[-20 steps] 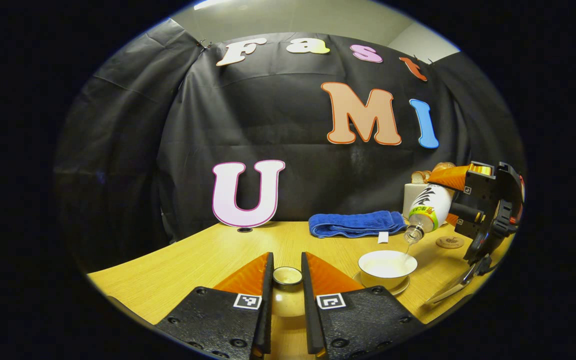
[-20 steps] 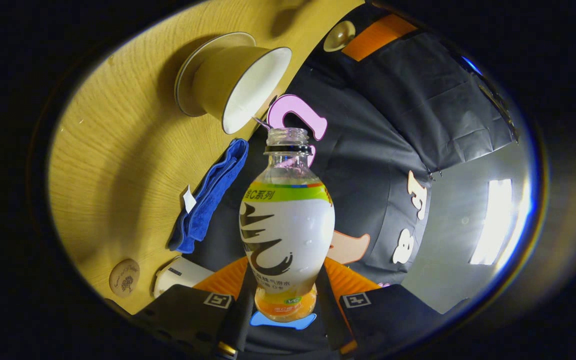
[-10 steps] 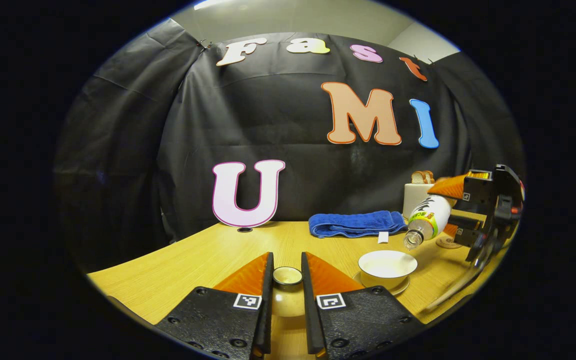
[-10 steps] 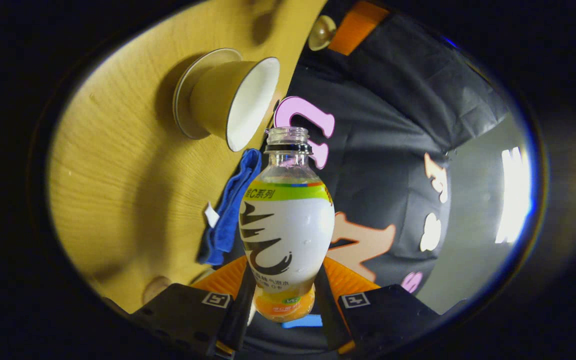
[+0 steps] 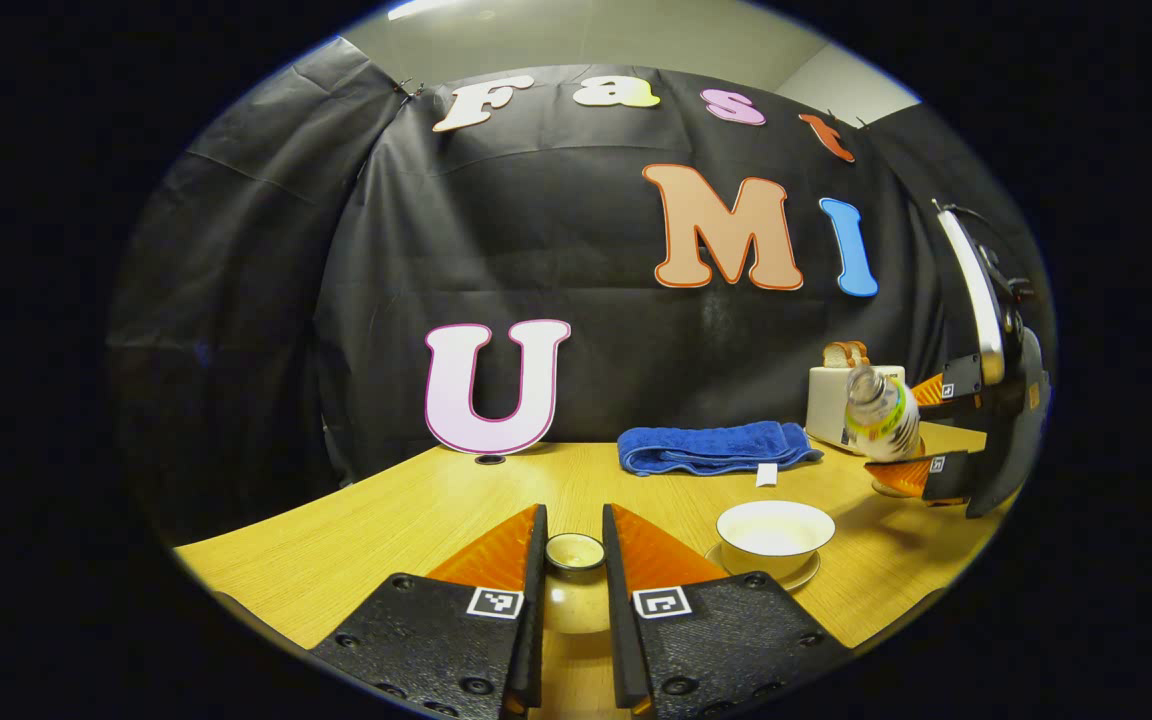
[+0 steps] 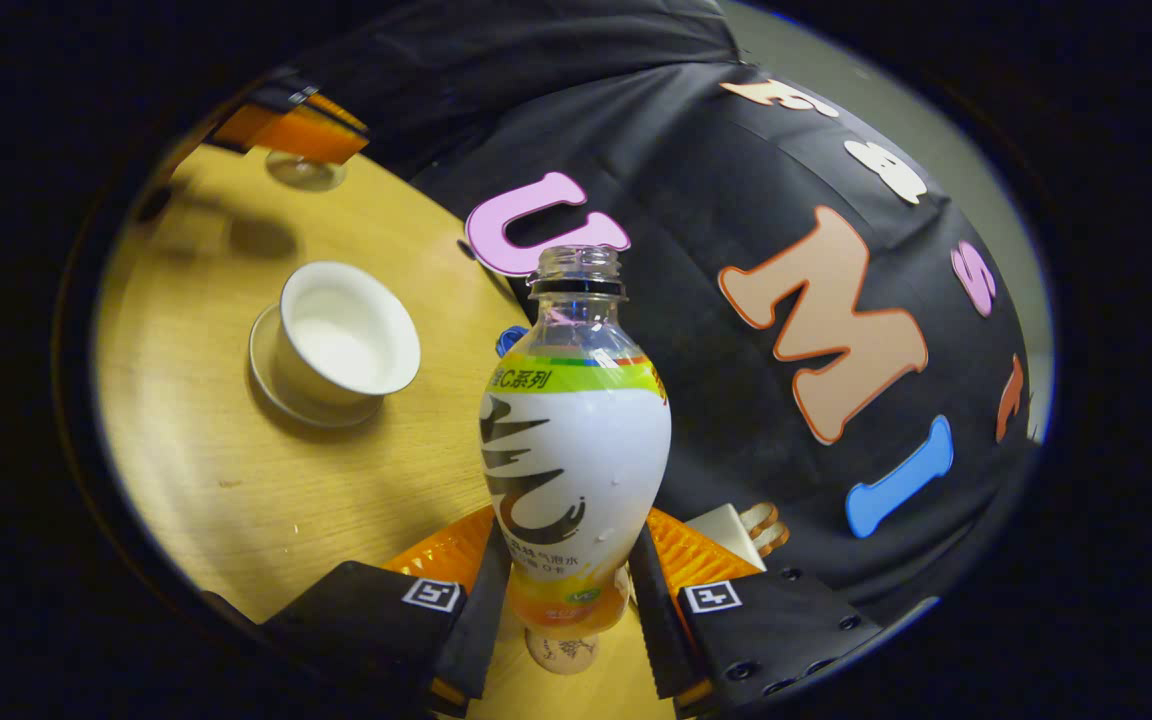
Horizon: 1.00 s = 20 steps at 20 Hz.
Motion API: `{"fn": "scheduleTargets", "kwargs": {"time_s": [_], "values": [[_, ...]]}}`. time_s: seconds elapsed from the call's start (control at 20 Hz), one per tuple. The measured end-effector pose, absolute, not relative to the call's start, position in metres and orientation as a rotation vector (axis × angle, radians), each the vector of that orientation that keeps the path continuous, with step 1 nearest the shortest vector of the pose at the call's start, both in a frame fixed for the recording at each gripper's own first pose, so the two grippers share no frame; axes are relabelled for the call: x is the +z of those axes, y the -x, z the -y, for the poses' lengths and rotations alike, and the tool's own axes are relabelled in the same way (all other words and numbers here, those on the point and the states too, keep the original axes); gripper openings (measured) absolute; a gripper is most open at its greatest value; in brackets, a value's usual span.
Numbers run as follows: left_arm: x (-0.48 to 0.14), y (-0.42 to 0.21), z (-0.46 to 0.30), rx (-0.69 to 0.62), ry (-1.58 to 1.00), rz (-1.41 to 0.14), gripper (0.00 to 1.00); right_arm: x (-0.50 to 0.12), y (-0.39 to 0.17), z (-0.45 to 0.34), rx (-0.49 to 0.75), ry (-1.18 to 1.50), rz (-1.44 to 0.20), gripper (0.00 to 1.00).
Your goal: Open the teacup lid with one hand, grasp the water bottle and pour water into the teacup with the other hand; after pouring, place the water bottle on the coaster and then close the teacup lid.
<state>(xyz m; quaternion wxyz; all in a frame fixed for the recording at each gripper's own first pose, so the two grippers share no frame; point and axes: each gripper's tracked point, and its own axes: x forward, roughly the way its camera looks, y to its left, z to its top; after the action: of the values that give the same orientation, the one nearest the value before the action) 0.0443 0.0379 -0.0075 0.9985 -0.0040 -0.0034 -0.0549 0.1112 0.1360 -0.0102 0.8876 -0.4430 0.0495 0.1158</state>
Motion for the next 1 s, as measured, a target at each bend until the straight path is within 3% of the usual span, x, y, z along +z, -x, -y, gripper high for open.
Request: {"fn": "scheduleTargets", "kwargs": {"time_s": [0.45, 1.0], "values": [[-0.007, -0.045, -0.038, -0.110, 0.008, 0.007, 0.25, 0.043, -0.125, -0.088, 0.210, 0.309, -0.099, 0.65], [-0.008, -0.045, -0.038, -0.110, 0.008, 0.007, 0.25, 0.006, -0.144, -0.002, 0.106, 0.087, -0.165, 0.67]]}}
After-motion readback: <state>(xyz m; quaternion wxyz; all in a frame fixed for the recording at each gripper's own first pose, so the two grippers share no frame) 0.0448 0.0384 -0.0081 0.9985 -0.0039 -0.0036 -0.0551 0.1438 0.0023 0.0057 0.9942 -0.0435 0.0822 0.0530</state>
